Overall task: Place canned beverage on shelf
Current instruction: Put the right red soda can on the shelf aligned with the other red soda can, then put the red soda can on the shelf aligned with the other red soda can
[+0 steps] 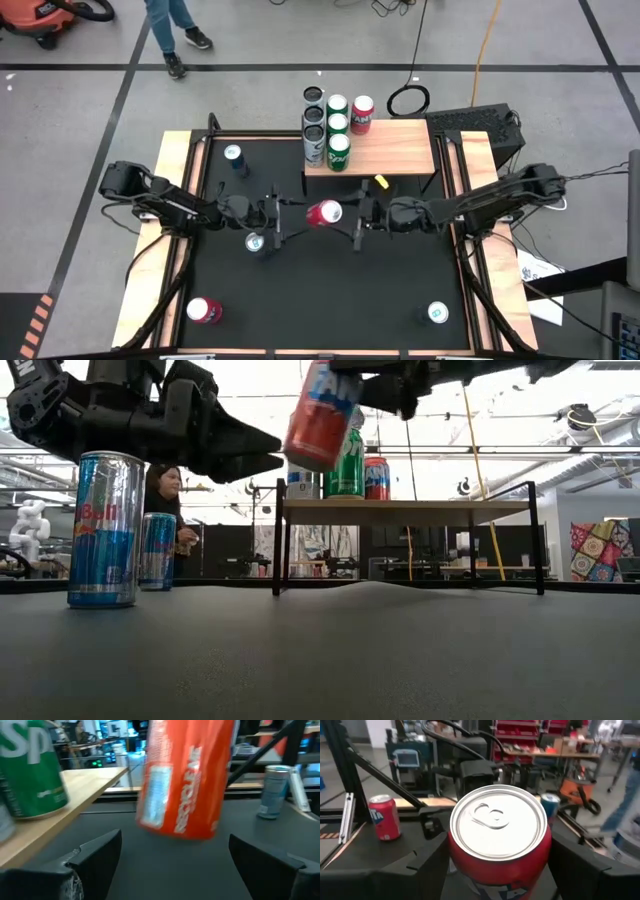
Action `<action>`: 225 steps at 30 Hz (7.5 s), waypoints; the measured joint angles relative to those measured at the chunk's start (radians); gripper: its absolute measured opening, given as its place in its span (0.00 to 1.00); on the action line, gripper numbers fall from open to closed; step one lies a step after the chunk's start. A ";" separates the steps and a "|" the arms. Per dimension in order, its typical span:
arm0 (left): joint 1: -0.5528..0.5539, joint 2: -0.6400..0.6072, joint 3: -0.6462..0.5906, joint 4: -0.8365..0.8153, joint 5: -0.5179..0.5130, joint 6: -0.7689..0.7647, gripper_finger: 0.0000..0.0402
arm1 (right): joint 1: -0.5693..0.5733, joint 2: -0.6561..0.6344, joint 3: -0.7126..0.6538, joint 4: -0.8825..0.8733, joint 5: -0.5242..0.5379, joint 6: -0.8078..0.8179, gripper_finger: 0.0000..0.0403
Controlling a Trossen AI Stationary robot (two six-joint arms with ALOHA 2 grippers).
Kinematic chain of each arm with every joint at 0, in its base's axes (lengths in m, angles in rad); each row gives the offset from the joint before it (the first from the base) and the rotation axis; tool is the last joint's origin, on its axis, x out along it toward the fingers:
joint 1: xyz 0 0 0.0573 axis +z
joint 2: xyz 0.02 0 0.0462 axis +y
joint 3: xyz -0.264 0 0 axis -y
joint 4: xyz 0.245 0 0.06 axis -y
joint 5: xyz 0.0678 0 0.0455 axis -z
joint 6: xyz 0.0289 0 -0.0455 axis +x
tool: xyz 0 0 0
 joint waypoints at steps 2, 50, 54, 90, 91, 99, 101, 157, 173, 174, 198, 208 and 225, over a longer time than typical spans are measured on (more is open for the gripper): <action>0.000 0.000 0.000 -0.007 -0.020 0.001 0.92 | 0.001 -0.051 0.000 -0.098 0.022 0.039 0.68; 0.019 -0.002 0.001 -0.066 -0.046 0.003 0.93 | -0.771 -0.161 0.176 -0.660 -0.440 0.027 0.69; 0.021 -0.002 0.001 -0.071 -0.045 0.005 0.93 | -0.796 -0.145 0.176 -0.640 -0.436 0.020 0.69; -0.150 -0.442 0.002 -0.723 -0.401 0.027 0.93 | -0.626 -0.393 0.105 -0.581 -0.335 0.063 0.82; -0.164 -0.454 0.002 -0.739 -0.419 0.023 0.93 | -0.597 -0.397 0.083 -0.550 -0.317 0.062 0.82; -0.229 -0.530 0.002 -0.780 -0.520 0.022 0.93 | -0.415 -0.380 -0.068 -0.242 -0.296 0.025 0.82; -0.235 -0.549 0.002 -0.781 -0.521 0.022 0.93 | -0.385 -0.362 -0.082 -0.202 -0.296 0.007 0.82; -0.151 -0.720 0.013 -1.019 -0.580 0.030 0.77 | -0.288 -0.203 -0.083 -0.152 -0.320 -0.144 0.64; -0.352 -0.697 0.365 -1.842 -0.544 -0.574 0.77 | -0.288 -0.204 -0.083 -0.212 -0.190 -0.179 0.64; -0.372 -0.682 0.374 -1.866 -0.522 -0.621 0.77 | -0.288 -0.204 -0.083 -0.212 -0.190 -0.192 0.64; -0.528 -0.509 0.345 -1.954 0.043 -1.154 0.77 | -0.342 -0.204 -0.083 -0.143 -0.194 -0.294 0.64; -0.512 -0.473 0.335 -1.954 0.160 -1.191 0.77 | -0.343 -0.203 -0.083 -0.051 -0.195 -0.323 0.64; -0.512 -0.371 0.351 -2.054 0.154 -1.216 0.91 | -0.344 -0.203 -0.083 -0.058 -0.196 -0.274 0.64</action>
